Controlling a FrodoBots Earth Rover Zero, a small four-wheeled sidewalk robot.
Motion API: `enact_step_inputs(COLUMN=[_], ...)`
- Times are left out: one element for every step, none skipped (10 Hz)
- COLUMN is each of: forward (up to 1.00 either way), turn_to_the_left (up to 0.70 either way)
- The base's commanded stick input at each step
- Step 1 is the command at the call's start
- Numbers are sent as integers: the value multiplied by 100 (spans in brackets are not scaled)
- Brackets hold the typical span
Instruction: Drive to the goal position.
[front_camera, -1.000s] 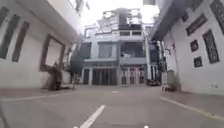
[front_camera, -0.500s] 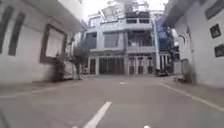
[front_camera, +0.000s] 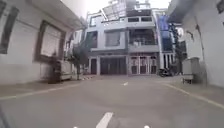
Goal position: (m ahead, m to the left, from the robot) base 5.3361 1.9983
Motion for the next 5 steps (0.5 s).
enact_step_inputs(forward=[100,100,100,100,100], turn_to_the_left=[5,5,5,5,5])
